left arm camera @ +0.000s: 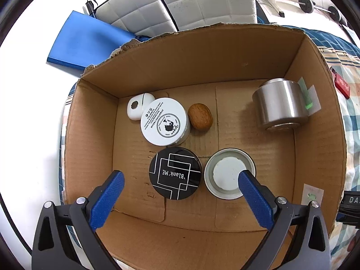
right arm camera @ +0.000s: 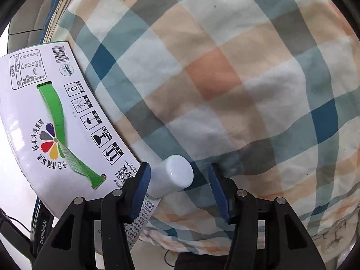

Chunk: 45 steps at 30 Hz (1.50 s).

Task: Organize rigid objects
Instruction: 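Grasp the small white bottle with the right tool, then grasp the red card case with the left tool while the right tool holds the bottle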

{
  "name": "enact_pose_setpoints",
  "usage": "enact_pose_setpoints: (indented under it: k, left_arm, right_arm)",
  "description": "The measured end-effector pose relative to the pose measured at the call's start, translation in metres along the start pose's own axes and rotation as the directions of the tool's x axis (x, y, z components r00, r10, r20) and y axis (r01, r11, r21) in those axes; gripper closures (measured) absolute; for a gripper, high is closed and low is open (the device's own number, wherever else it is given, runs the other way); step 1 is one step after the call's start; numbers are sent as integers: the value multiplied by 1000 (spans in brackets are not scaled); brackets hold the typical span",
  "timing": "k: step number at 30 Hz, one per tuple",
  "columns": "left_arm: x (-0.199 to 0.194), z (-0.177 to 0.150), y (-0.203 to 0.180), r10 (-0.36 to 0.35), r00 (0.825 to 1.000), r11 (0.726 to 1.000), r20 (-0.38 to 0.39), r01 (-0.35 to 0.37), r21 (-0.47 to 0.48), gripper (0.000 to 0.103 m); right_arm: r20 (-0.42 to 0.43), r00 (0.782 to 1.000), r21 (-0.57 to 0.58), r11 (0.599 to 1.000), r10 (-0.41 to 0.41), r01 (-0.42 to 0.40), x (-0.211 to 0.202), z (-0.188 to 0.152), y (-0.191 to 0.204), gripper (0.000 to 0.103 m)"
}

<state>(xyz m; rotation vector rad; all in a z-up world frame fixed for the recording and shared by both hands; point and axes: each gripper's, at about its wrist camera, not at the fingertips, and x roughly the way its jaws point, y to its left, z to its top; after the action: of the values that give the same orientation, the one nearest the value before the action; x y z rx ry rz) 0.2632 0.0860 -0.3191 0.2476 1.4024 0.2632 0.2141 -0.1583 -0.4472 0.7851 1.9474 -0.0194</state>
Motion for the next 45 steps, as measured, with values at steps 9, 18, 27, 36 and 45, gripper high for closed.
enact_pose_setpoints:
  k: [9,18,27,36,45]
  left_arm:
    - [-6,-6,-3,-4,1000,1000,6,4,3,0]
    - [-16,-7,-2,-39,999,999,7,39,-5,0]
    - [-10,11,-3,-314,942,945,-117,300,-127,0]
    - [-64,45,-53,-374,924,927,-77,373,-36,0]
    - [-84,104,-162,-332,941,930,-71,339,145,0]
  right_arm:
    - [13,1000,28,999,24,-25,24,-34,-31,60]
    - [167,967,-177,958,-195,224,6,-66,-26,69]
    - [290,864,-248,840,-411,483,-29,-65,-62,69]
    - [311,825,-214,811,-471,544,-76,-34,-123,69]
    - [285,854,-136,863,-436,486,-125,4,-182,69]
